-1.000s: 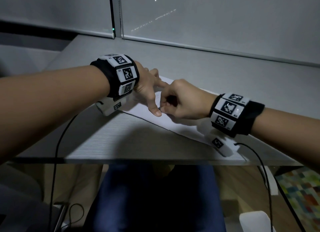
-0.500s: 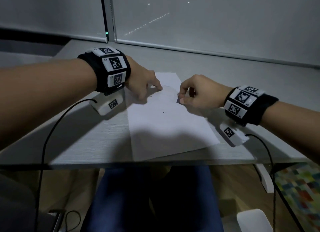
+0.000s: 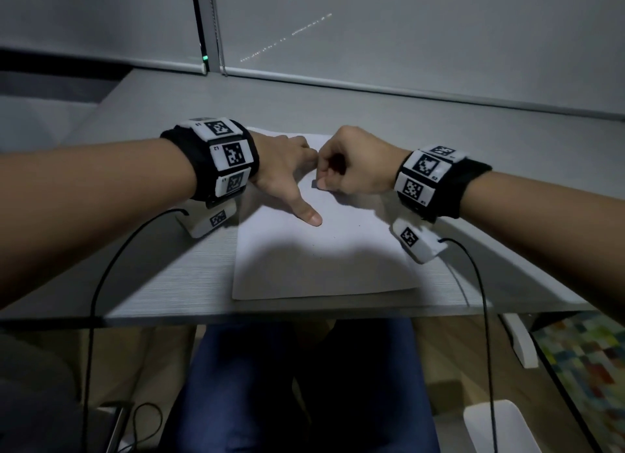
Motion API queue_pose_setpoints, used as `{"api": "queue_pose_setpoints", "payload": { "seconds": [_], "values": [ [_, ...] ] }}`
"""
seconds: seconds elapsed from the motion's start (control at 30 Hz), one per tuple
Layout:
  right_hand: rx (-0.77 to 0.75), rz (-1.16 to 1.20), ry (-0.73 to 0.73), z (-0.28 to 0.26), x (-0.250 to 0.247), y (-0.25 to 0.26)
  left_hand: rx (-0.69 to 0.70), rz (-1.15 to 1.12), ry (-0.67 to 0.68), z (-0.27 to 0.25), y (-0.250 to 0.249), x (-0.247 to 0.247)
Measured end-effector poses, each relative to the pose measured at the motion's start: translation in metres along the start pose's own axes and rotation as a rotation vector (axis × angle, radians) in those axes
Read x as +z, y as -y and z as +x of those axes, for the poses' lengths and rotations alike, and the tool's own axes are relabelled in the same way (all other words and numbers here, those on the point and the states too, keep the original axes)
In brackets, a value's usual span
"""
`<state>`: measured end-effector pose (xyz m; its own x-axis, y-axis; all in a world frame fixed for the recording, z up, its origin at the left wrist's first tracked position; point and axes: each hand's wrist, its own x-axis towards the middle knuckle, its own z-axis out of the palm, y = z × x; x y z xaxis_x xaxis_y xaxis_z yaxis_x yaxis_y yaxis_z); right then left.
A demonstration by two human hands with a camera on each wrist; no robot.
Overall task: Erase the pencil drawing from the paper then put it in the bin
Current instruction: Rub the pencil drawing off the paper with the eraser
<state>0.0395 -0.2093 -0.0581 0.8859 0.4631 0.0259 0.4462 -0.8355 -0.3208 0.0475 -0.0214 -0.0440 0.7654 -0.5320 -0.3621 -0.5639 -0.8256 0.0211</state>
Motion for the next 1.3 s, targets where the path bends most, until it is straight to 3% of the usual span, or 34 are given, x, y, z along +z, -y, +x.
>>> {"api": "queue_pose_setpoints", "payload": {
  "seconds": [0.17,0.37,0.6,0.83,1.03,1.2,1.3],
  "values": [
    [0.051,-0.051,-0.045,0.005,0.000,0.006,0.001,-0.003,0.015,0.002,0.001,0.001],
    [-0.103,-0.012,0.097,-0.023,0.004,0.029,0.021,0.014,0.026,0.000,0.002,0.002],
    [0.010,-0.042,-0.044,-0.006,0.003,0.019,0.003,0.046,0.037,0.000,0.000,0.001],
    [-0.128,-0.001,0.069,-0.027,0.007,0.030,0.006,0.022,0.039,0.000,0.001,0.002],
    [-0.029,-0.050,-0.007,-0.018,0.002,0.018,-0.004,0.017,0.064,-0.002,-0.002,-0.001],
    [-0.052,0.037,0.117,-0.043,-0.001,0.023,-0.023,0.042,0.071,-0.003,-0.001,-0.001],
    [0.080,0.161,-0.024,-0.043,-0.005,0.006,-0.028,0.034,0.130,-0.005,-0.003,-0.010]
  ]
}}
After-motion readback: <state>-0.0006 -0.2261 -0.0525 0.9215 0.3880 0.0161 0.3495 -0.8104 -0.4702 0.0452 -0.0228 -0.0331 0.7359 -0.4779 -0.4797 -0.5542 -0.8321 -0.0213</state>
